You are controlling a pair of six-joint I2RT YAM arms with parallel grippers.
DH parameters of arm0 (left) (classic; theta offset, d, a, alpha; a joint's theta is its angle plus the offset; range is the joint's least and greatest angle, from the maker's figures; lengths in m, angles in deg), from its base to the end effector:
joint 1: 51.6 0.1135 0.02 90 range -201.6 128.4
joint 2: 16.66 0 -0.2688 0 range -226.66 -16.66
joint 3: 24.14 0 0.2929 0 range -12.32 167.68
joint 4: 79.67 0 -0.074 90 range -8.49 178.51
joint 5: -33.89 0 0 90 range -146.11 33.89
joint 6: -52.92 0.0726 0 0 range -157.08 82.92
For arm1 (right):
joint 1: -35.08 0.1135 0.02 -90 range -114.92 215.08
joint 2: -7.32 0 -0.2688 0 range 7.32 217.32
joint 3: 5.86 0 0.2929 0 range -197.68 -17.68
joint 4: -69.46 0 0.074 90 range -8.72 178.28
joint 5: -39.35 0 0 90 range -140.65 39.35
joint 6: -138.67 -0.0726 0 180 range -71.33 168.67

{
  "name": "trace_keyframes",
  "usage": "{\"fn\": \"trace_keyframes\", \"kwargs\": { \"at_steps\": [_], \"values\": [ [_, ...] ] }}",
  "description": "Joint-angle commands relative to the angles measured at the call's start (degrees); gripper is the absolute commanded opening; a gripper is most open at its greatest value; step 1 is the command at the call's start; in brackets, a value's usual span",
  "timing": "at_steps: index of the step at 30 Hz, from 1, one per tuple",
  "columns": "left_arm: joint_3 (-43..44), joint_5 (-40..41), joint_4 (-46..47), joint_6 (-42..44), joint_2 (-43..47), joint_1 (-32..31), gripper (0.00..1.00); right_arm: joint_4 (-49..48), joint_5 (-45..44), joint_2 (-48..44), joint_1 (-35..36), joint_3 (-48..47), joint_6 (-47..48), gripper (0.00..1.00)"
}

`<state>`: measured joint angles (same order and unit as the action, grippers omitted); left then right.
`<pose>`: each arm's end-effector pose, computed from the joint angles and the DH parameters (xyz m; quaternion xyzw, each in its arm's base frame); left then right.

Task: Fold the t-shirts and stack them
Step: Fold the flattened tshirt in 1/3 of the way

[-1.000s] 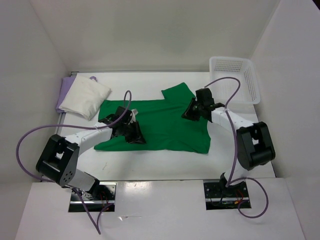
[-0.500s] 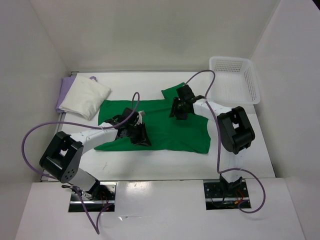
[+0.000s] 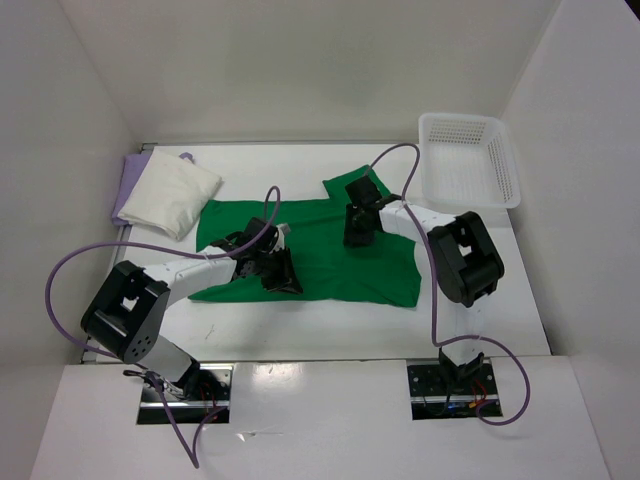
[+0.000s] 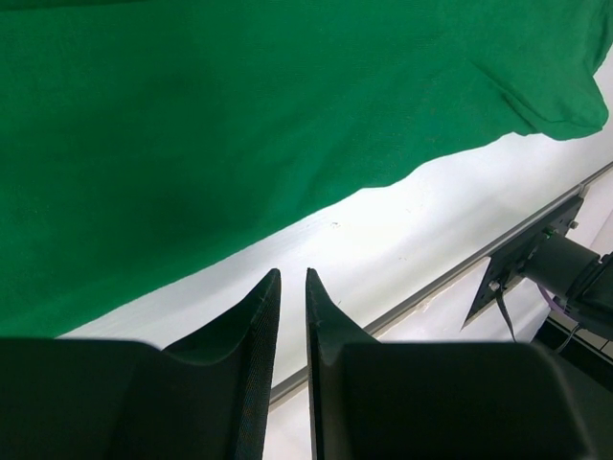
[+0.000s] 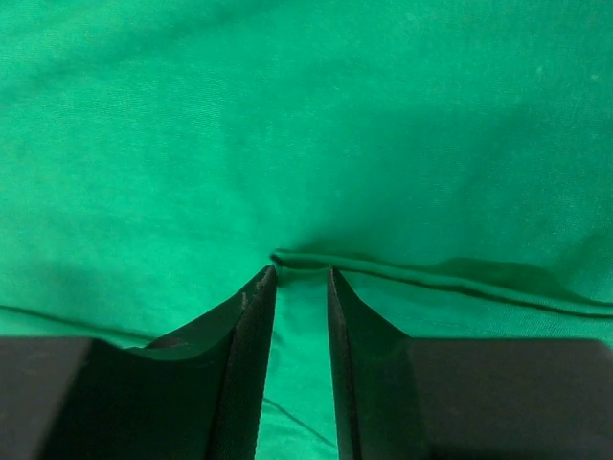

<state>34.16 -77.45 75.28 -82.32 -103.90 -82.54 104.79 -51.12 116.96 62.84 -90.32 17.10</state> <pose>0.2837 -0.2009 0.1257 -0.0595 0.9344 -0.3260 0.1304 0.3963 0.2079 0.1144 0.0332 0.9665 0.1225 0.2231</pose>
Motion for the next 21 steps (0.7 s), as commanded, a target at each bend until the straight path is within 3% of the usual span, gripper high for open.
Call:
{"fn": "trace_keyframes", "kwargs": {
  "at_steps": [1,4,7,12,15,17,21],
  "values": [
    [-0.4,-1.0,1.7,0.1,-0.4,-0.2,0.23,1.9,-2.2,1.4,0.3,-1.0,1.9,0.33],
    [-0.4,-1.0,1.7,-0.4,-0.4,-0.2,0.23,1.9,-2.2,2.0,0.8,-1.5,1.9,0.33],
    [-0.4,-1.0,2.2,-0.4,-0.4,-0.2,0.23,3.6,-2.2,3.2,0.8,-3.7,3.1,0.41],
    [-0.4,-1.0,2.2,-0.4,-0.9,-0.2,0.23,4.1,-1.6,3.3,1.8,-4.4,3.1,0.36],
    [-0.4,-1.0,2.8,-0.4,-1.4,-0.2,0.23,4.7,-1.6,2.8,1.8,-4.9,3.1,0.45],
    [-0.4,-1.0,2.8,-0.4,-1.4,-0.2,0.23,5.2,-1.6,2.8,1.8,-4.9,3.1,0.46],
    [-0.4,-1.0,2.8,-0.4,-1.4,-0.2,0.23,5.2,-1.6,3.3,2.4,-4.9,2.6,0.28]
  ]
}}
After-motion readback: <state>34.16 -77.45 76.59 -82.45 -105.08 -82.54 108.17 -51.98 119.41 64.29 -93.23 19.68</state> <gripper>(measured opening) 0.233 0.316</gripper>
